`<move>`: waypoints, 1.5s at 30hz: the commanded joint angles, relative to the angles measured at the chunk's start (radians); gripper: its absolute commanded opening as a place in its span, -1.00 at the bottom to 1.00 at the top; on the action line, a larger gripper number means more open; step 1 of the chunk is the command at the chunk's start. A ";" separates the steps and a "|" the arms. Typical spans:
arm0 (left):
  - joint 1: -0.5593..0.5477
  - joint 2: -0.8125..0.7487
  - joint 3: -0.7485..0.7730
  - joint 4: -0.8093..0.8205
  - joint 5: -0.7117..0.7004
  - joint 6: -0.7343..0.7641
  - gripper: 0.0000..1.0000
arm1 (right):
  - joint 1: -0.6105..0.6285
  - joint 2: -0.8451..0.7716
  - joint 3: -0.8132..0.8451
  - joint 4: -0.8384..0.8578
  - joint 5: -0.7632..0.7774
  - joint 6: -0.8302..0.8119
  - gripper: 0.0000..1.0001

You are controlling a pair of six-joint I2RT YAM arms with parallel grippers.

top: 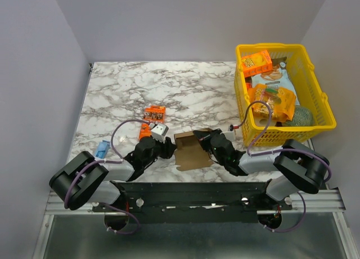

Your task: Fold the paper box

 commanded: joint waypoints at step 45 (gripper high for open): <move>-0.243 0.271 0.211 -0.146 -0.846 0.081 -0.79 | -0.011 -0.010 0.001 -0.065 0.050 0.013 -0.99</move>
